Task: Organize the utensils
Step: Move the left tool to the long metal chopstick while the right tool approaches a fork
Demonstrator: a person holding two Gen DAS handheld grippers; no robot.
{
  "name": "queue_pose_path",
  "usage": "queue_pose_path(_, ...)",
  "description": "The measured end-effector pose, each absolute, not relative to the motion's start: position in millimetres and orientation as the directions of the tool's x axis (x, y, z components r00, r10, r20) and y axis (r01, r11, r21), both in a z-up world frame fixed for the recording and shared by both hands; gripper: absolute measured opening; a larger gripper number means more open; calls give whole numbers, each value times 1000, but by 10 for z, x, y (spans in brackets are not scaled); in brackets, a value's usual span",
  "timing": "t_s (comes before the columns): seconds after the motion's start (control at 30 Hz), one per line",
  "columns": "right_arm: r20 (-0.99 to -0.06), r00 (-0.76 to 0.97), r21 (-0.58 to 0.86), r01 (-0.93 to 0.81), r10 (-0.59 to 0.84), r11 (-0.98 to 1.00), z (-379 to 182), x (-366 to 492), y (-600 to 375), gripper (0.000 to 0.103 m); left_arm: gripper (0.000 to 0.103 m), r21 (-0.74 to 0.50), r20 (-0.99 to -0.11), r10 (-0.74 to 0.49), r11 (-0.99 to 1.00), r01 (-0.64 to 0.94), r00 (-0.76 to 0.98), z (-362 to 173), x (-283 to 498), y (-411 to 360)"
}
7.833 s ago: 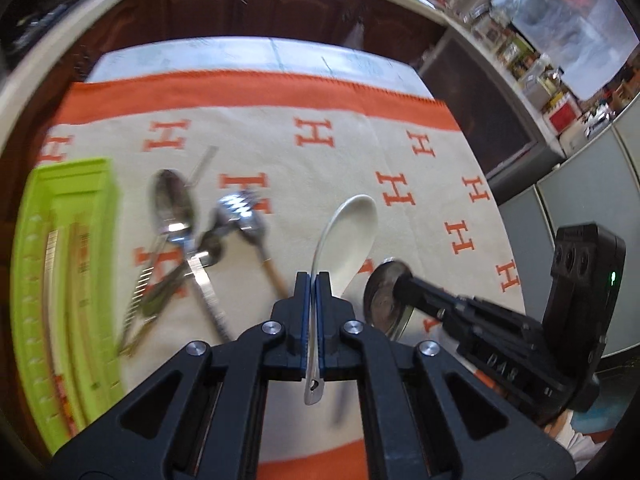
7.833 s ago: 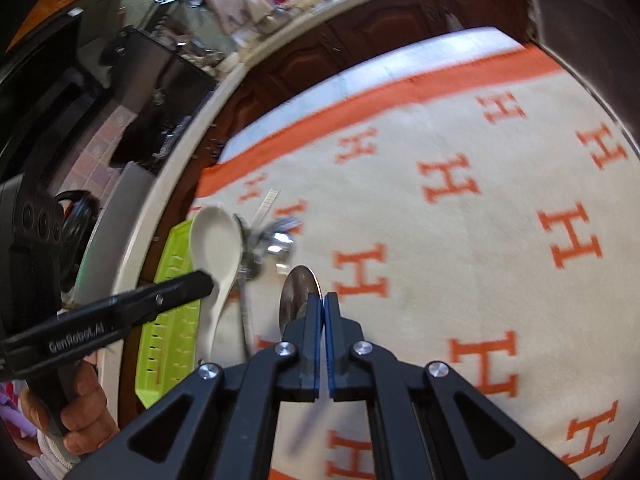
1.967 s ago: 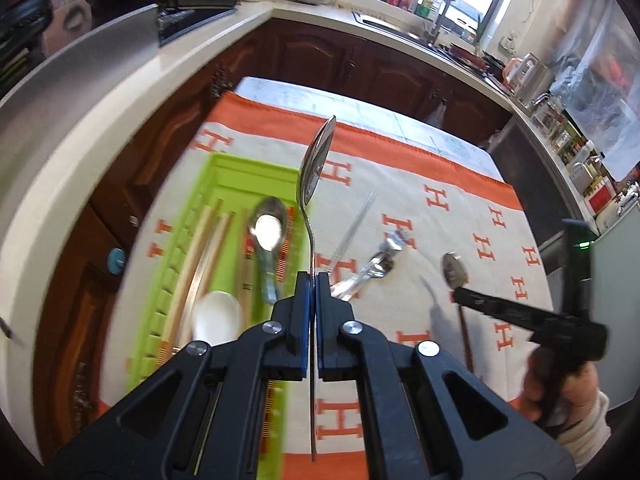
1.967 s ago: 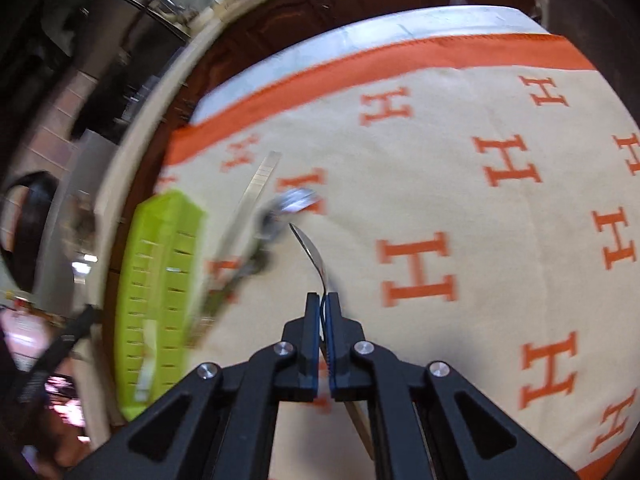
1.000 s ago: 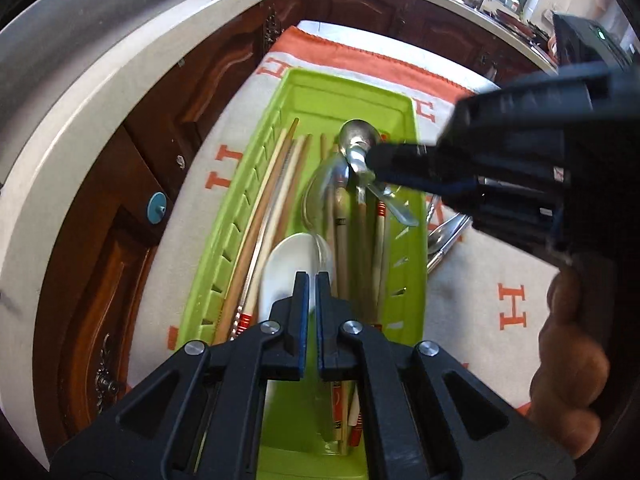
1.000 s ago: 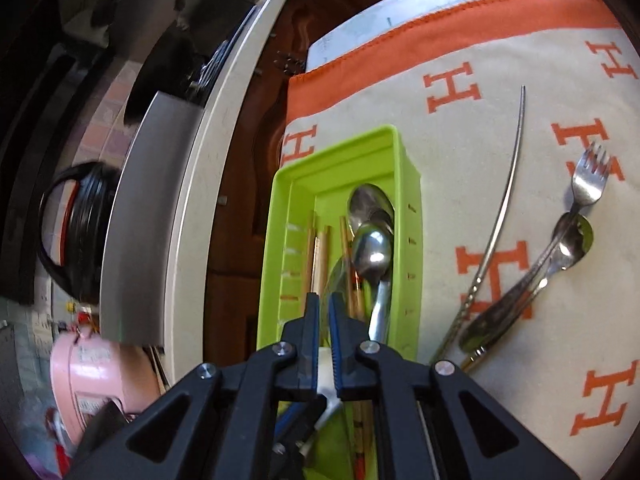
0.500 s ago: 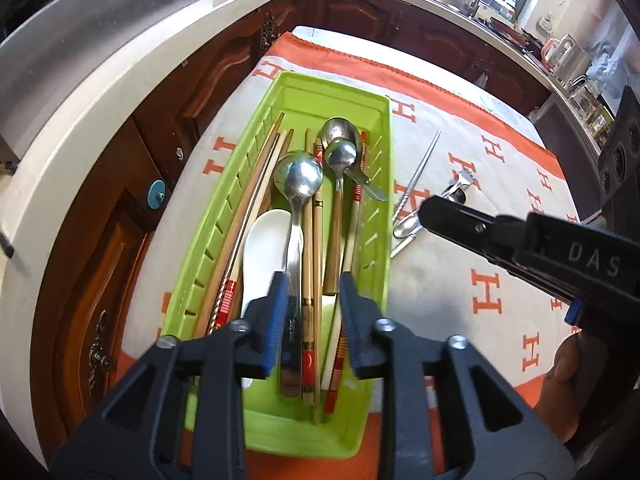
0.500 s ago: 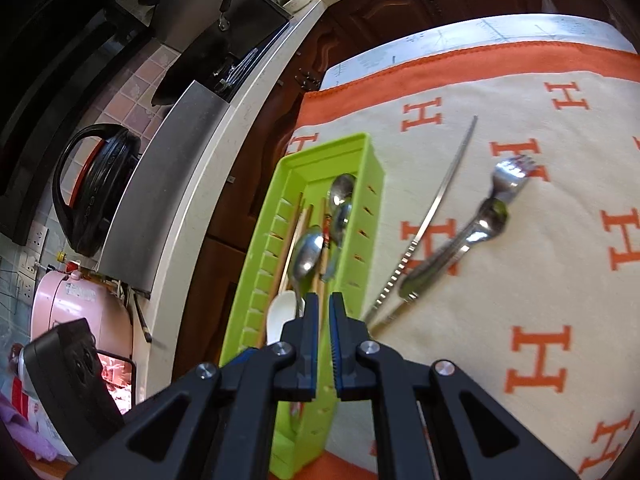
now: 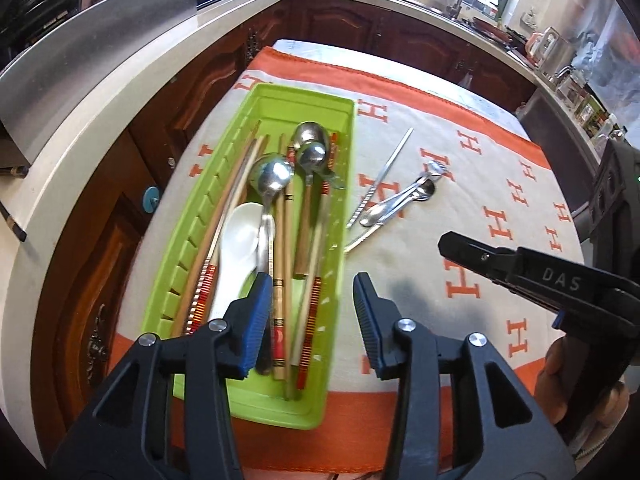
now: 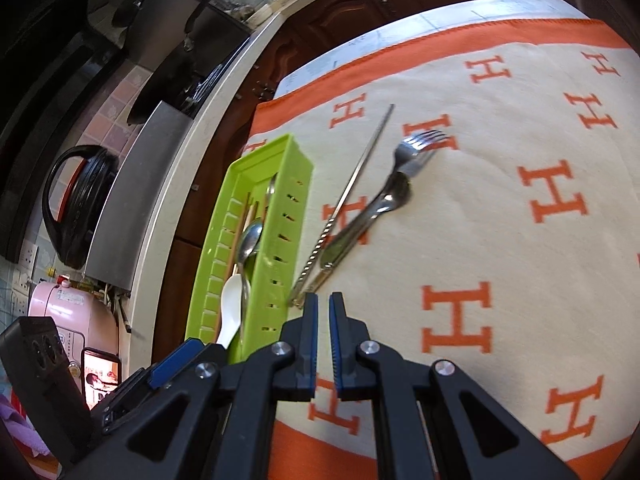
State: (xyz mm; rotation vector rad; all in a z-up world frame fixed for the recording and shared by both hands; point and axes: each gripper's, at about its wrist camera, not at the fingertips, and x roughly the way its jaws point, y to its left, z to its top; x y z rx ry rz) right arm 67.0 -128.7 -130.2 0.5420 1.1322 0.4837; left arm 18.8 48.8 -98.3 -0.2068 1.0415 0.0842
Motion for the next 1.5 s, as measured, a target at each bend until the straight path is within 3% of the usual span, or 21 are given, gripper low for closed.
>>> queue_pose_path(0.6,-720,346,625,-53,602,779,-1466,779,-1446,7,38,-147,-799,-63,985,-92,598,-803,262,316)
queue_pose_path(0.77,-720,348,630,-34,600,776,-1507,930,-1488,7,38,-179,-824,-106,981,-78,557,-851,474,303)
queue_pose_path(0.93,-721,379,626,-7,581,780,-1509,1225,-1602,8,38,-130,-846,-98,991,-25,524,-907,772,167)
queue_pose_path(1.03,-719,380,629,-1,582,777,-1540,1420,-1633,16,38,-97,-857,-97,995,26,506,-935,950,54)
queue_pose_path(1.33,-719,347,643,2,602,766,-1749,1792,-1536,17,38,-44,-902,-71,996,73,427,-1142,1461,-98)
queue_pose_path(1.5,-683,358,678,-14,637,735,-1817,1881,-1540,6,38,-65,-923,-91,994,82,373,-1233,1740,-62)
